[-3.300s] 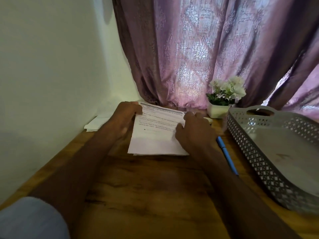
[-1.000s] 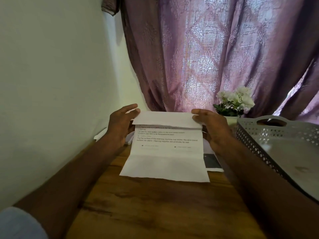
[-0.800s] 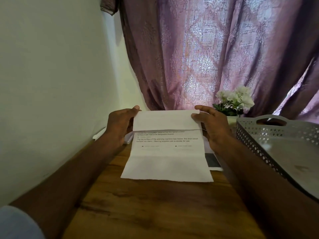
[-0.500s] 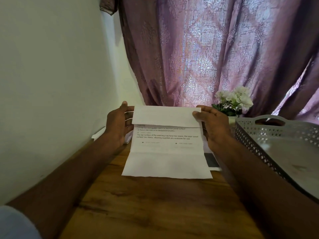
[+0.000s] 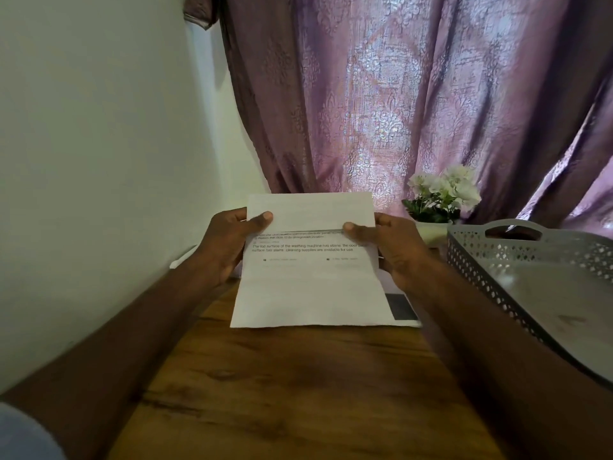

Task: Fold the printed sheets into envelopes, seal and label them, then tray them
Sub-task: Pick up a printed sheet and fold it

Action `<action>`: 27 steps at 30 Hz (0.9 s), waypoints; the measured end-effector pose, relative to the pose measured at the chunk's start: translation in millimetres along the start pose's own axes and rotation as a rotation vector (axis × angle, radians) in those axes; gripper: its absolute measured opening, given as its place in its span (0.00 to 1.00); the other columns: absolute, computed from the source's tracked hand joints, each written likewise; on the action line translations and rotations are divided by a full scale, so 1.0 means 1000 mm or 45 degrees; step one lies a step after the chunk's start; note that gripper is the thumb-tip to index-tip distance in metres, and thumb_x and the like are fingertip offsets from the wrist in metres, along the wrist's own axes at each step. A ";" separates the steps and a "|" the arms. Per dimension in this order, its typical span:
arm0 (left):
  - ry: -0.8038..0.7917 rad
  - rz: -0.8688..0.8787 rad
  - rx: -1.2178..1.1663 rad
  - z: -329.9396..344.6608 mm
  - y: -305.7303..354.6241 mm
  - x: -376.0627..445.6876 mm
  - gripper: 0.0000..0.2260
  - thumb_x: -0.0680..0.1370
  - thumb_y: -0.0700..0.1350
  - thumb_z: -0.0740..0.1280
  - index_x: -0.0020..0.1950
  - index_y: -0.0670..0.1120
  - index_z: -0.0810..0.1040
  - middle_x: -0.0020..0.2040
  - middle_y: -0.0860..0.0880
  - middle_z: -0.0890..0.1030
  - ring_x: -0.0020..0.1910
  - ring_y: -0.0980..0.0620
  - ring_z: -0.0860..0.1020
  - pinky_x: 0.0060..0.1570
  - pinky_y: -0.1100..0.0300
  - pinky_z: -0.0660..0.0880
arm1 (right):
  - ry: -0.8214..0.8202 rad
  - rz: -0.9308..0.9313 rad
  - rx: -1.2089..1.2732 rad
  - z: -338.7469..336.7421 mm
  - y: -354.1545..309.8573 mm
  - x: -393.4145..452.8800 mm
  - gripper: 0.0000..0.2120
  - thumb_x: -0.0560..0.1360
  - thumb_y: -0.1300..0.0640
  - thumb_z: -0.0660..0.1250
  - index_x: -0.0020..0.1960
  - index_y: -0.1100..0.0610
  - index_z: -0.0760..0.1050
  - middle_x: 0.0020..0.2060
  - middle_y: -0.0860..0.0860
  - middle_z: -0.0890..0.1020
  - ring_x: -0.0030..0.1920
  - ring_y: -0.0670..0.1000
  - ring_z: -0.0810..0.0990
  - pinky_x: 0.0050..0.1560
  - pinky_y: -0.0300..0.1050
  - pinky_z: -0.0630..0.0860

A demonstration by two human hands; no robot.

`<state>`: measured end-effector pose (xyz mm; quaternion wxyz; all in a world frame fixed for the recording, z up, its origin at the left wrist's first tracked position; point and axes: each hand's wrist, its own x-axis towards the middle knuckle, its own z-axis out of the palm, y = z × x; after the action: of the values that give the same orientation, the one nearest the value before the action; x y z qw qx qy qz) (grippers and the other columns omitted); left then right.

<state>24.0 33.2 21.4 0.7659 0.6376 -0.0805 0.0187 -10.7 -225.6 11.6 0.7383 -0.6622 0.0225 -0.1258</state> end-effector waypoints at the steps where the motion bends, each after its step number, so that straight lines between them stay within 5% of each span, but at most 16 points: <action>1: 0.006 0.005 -0.007 -0.002 0.000 0.001 0.11 0.78 0.38 0.73 0.59 0.38 0.81 0.51 0.40 0.88 0.46 0.41 0.88 0.38 0.51 0.85 | -0.005 -0.001 -0.021 0.001 0.001 -0.001 0.23 0.67 0.58 0.82 0.60 0.57 0.82 0.51 0.54 0.88 0.50 0.58 0.87 0.55 0.59 0.83; 9: 0.076 0.182 0.122 -0.018 -0.003 0.016 0.13 0.78 0.38 0.73 0.62 0.39 0.83 0.53 0.44 0.88 0.52 0.43 0.87 0.50 0.51 0.85 | 0.080 0.002 0.059 -0.002 -0.003 -0.004 0.11 0.73 0.65 0.76 0.54 0.65 0.82 0.47 0.59 0.88 0.46 0.58 0.88 0.47 0.52 0.86; 20: 0.004 0.119 0.019 -0.021 -0.002 0.015 0.09 0.78 0.33 0.71 0.59 0.38 0.82 0.53 0.41 0.87 0.49 0.44 0.87 0.46 0.56 0.85 | 0.189 0.021 0.097 -0.003 -0.002 0.000 0.08 0.78 0.67 0.68 0.56 0.60 0.82 0.47 0.56 0.87 0.44 0.55 0.87 0.34 0.43 0.83; 27: 0.062 0.072 -0.049 -0.023 -0.003 0.018 0.08 0.78 0.31 0.70 0.55 0.40 0.83 0.53 0.42 0.87 0.49 0.43 0.87 0.47 0.55 0.85 | 0.160 0.007 0.115 -0.001 -0.004 -0.003 0.13 0.77 0.71 0.65 0.57 0.60 0.82 0.48 0.57 0.87 0.48 0.57 0.87 0.41 0.47 0.84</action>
<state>44.1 53.7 16.8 0.7790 0.6194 -0.0802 0.0543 -14.5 -226.0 14.6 0.7649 -0.6189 0.0650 -0.1661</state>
